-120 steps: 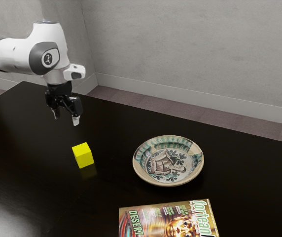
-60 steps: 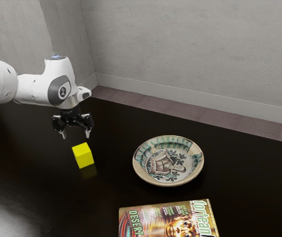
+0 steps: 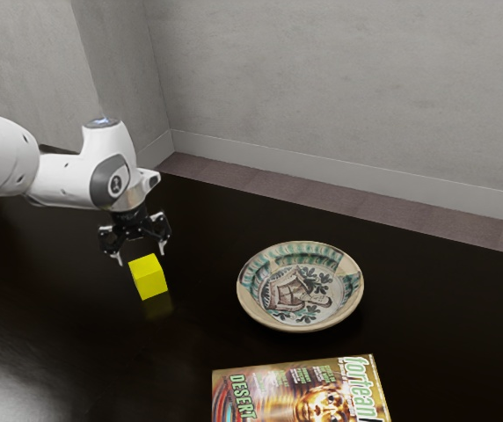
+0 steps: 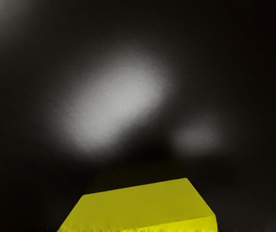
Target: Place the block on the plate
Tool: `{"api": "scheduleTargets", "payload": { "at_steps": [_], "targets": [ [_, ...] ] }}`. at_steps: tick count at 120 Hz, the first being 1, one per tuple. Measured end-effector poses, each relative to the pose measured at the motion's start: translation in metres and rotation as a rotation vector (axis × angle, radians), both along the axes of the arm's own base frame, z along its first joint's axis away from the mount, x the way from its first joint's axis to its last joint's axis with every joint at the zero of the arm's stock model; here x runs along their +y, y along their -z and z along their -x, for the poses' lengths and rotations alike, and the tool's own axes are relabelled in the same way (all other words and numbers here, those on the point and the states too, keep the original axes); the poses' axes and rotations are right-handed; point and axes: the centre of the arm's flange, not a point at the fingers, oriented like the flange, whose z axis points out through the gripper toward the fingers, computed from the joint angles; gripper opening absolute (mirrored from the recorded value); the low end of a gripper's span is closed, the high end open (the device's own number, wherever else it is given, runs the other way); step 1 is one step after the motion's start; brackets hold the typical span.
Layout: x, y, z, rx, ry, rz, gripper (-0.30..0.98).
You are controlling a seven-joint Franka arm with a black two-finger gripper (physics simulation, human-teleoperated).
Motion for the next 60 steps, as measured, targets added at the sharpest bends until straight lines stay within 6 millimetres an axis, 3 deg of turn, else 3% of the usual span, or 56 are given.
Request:
{"api": "scheduleTargets", "payload": {
  "at_steps": [42, 60],
  "targets": [
    [-0.019, 0.019, 0.007, 0.033, -0.083, 0.013, 0.69],
    [-0.018, 0.026, 0.007, 0.04, -0.107, 0.006, 0.61]
  ]
}}
